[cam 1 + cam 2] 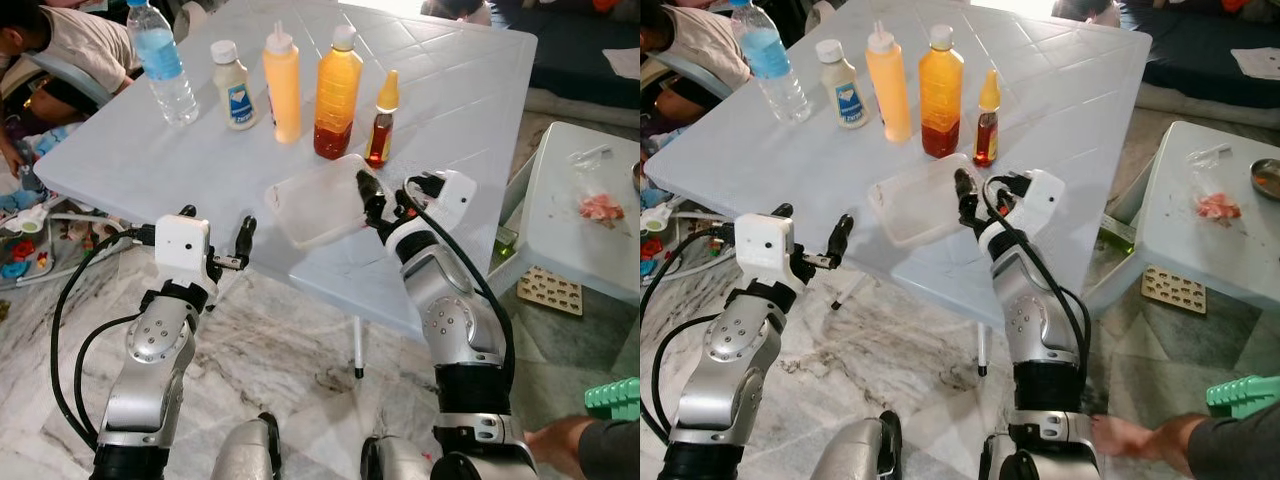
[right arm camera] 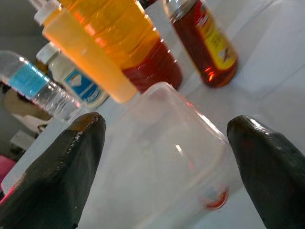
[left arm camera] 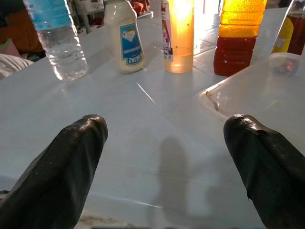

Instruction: Restocking fridge

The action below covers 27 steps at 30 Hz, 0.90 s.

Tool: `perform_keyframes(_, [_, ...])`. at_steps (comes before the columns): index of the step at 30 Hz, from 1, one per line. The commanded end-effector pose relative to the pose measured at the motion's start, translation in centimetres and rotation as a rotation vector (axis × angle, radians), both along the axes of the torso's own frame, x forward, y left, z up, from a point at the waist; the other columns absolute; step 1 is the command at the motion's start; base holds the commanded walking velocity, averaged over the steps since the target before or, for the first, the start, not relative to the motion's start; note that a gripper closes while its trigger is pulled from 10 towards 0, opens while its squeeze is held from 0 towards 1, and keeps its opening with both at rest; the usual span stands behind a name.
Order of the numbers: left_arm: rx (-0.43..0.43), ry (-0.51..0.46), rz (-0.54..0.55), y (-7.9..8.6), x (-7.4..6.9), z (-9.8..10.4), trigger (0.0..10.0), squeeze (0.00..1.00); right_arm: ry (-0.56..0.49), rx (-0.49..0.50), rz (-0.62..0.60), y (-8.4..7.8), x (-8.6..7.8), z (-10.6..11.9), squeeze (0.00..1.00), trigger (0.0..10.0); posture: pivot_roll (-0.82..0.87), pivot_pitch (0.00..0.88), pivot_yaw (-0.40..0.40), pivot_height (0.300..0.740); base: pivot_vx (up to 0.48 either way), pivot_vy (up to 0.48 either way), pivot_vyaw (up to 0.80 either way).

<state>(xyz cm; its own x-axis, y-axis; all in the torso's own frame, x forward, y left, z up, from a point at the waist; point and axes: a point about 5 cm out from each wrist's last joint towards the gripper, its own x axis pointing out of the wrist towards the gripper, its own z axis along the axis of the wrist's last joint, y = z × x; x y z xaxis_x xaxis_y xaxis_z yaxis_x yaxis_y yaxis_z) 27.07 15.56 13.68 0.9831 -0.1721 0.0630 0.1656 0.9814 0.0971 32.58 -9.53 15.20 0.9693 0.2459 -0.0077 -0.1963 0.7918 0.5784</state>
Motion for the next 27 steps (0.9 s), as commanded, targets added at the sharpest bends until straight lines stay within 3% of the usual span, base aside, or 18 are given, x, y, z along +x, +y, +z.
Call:
perform_keyframes(1, [0.009,-0.005,0.006,0.1,-0.2,0.2,10.0,0.00,0.021,0.048,0.024,1.3,-0.7,-0.1,0.00,10.0,0.07,0.156,0.030,0.740,0.000,0.000,0.00])
perform_keyframes(17, [-0.004,-0.002,0.003,-0.4,-0.1,0.0,10.0,0.00,0.084,0.137,0.059,1.9,-1.7,0.5,0.00,10.0,0.05,0.154,0.020,0.740,0.000,0.000,0.00])
perform_keyframes(27, [-0.003,-0.006,0.009,-0.3,-0.1,0.1,10.0,0.00,0.170,0.261,0.197,4.7,-1.1,0.7,0.00,10.0,0.07,0.156,0.015,0.740,0.000,0.000,0.00])
